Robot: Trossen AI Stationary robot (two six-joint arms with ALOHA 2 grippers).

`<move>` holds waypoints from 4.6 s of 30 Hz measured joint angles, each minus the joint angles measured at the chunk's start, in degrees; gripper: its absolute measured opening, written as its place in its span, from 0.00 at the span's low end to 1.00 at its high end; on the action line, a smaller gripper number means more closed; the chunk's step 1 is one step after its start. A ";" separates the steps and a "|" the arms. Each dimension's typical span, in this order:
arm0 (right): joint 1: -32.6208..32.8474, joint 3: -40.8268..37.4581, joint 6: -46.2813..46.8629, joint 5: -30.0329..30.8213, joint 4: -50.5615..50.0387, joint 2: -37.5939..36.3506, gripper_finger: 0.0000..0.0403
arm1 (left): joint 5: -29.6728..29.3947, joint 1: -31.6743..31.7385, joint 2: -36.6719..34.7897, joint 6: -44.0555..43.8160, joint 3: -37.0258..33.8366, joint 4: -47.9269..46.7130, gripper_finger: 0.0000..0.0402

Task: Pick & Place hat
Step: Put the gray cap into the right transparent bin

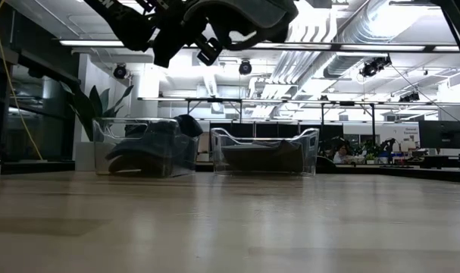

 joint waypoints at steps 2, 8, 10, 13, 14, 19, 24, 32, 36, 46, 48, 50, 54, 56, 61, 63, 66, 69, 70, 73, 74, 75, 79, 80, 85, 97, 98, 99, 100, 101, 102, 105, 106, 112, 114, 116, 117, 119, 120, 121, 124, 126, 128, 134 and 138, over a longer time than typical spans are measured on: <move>0.28 0.00 -0.07 -1.77 0.04 0.00 0.59 | 0.00 0.00 0.00 0.02 0.00 0.00 0.01; 1.20 0.00 -0.01 -6.62 0.37 -0.27 0.50 | -0.59 0.00 0.00 0.82 0.00 -1.69 0.01; 1.37 0.00 0.15 -8.00 0.93 -0.68 0.47 | -1.38 0.00 0.02 1.79 0.00 -3.19 0.01; 1.71 0.00 0.16 -10.08 1.78 -1.56 0.43 | -2.65 0.00 0.02 3.90 0.00 -5.78 0.01; 1.82 0.00 0.17 -10.44 2.12 -2.05 0.41 | -2.96 0.00 0.02 4.34 0.00 -6.44 0.01; 2.11 0.02 0.17 -11.29 4.86 -4.38 0.34 | -6.48 0.00 0.02 5.81 0.00 -8.44 0.01; 2.64 0.02 -0.12 -8.35 6.21 -5.74 0.23 | -9.23 0.00 0.02 5.77 0.00 -8.59 0.01; 3.67 0.02 -6.63 -4.21 6.07 -5.81 0.02 | -9.51 0.00 0.02 5.41 0.00 -8.99 0.01; 4.68 0.02 -10.15 -1.52 5.76 -5.81 0.01 | -11.34 0.01 0.02 5.37 0.00 -9.75 0.07; 5.11 0.02 -10.06 3.90 5.78 -5.84 0.00 | -15.18 0.02 0.04 6.93 0.00 -10.71 0.25; 5.10 0.02 -10.03 4.82 5.72 -5.84 0.00 | -16.00 0.02 0.04 7.60 0.00 -10.75 0.29; 5.02 0.02 -9.88 6.10 5.55 -5.84 0.00 | -16.15 0.02 0.04 8.44 0.00 -10.75 0.33; 4.84 0.02 -8.89 12.69 4.15 -6.03 0.00 | -16.66 0.56 0.04 8.61 0.00 -10.75 0.40; 4.59 0.02 -7.45 15.70 3.81 -6.12 0.00 | -16.88 1.59 0.04 8.62 0.00 -10.75 0.41; 4.18 0.02 -4.33 19.45 2.86 -6.12 0.00 | -18.14 5.46 0.04 8.83 0.00 -12.06 0.41; 4.21 0.02 -4.33 19.62 2.74 -6.12 0.00 | -18.08 6.94 0.04 8.83 0.00 -12.84 0.41; 4.25 0.02 -4.15 21.68 2.73 -6.14 0.00 | -18.23 8.51 0.04 9.48 0.00 -15.01 0.41; 3.81 0.02 -3.32 22.52 2.57 -6.14 0.00 | -19.53 9.86 0.04 11.88 0.00 -17.98 0.41; 3.73 0.02 -2.72 23.04 2.55 -6.12 0.00 | -20.05 10.39 0.04 12.78 0.00 -18.88 0.41; 3.13 0.02 -0.74 25.87 2.55 -6.14 0.00 | -22.24 12.10 -0.52 14.89 0.00 -21.41 0.41; 2.97 0.02 0.14 26.86 2.56 -6.12 0.00 | -22.89 12.51 -0.82 15.74 0.00 -22.10 0.41; 2.82 0.02 1.18 28.39 2.61 -6.12 0.00 | -23.75 12.69 -1.06 16.66 0.01 -23.03 0.41; 2.67 0.02 5.30 33.98 3.96 -6.12 0.00 | -27.66 12.79 -1.21 21.13 0.02 -27.49 0.41; 2.53 0.02 6.27 35.33 4.48 -6.12 0.00 | -28.59 12.76 -1.25 22.16 0.02 -28.38 0.41; 0.77 0.02 10.61 38.44 6.19 -6.12 0.00 | -33.90 12.21 -2.53 26.97 0.00 -33.89 0.41; -3.67 0.02 12.77 39.39 12.12 -4.90 0.00 | -46.55 6.48 -15.45 41.63 -0.11 -51.45 0.41; -3.73 0.02 12.76 39.52 12.17 -4.62 0.00 | -47.22 5.53 -16.76 42.27 -0.11 -53.06 0.41; -3.78 0.02 12.71 39.65 12.21 -4.37 0.00 | -48.12 4.62 -18.26 42.76 -0.43 -54.46 0.41; -3.88 0.02 12.60 39.81 12.21 -4.08 0.00 | -48.94 3.68 -19.97 42.96 -1.24 -54.97 0.41; -4.02 0.02 12.47 39.88 12.19 -3.88 0.00 | -49.67 2.69 -21.89 42.95 -2.42 -54.74 0.41; -4.06 0.02 12.34 39.88 12.21 -3.69 0.00 | -50.12 1.82 -23.97 42.86 -3.96 -54.34 0.41; -4.14 0.02 11.72 40.65 12.27 -3.34 0.00 | -51.40 -0.62 -30.93 39.98 -10.21 -52.54 0.41; -4.40 0.02 11.50 41.10 12.30 -3.31 0.00 | -52.05 -1.55 -33.36 38.59 -12.42 -51.21 0.41; -6.17 -5.92 11.76 39.46 16.35 -3.34 0.00 | -62.85 -7.89 -48.21 29.81 -25.78 -40.83 0.41; -6.91 -8.77 12.02 38.26 19.26 -3.30 0.00 | -65.78 -9.87 -52.74 27.57 -28.75 -38.17 0.41; -7.58 -11.40 12.41 36.76 23.25 -3.30 0.00 | -68.05 -11.70 -56.43 25.78 -30.88 -36.90 0.41; -7.91 -12.43 12.62 36.17 25.17 -3.30 0.00 | -69.40 -12.69 -58.19 24.89 -31.70 -36.64 0.41; -8.66 -13.64 12.78 35.02 27.16 -3.30 0.00 | -72.03 -14.68 -61.01 23.96 -33.05 -36.65 0.41; -8.93 -13.91 12.81 34.92 27.32 -3.30 0.00 | -73.35 -15.75 -62.33 23.43 -33.74 -36.32 0.41; -9.05 -14.10 12.87 34.95 27.54 -3.30 0.00 | -74.73 -16.79 -63.60 23.31 -34.56 -36.25 0.41; -9.32 -14.05 13.27 34.97 28.60 -3.32 0.00 | -78.63 -19.82 -67.63 22.70 -36.88 -36.64 0.41; -9.28 -14.05 13.72 34.90 28.64 -3.34 0.00 | -81.20 -21.62 -69.63 21.78 -38.39 -35.86 0.41; -9.26 -14.05 14.25 34.65 28.67 -3.32 0.00 | -82.98 -23.26 -71.22 21.33 -40.39 -34.48 0.41; -8.16 -14.03 16.64 35.84 29.11 -1.76 0.00 | -87.67 -26.76 -72.87 20.52 -43.54 -32.16 0.41; -7.13 -14.05 18.46 36.92 29.75 -1.04 0.00 | -88.11 -28.05 -72.81 20.50 -43.56 -32.11 0.41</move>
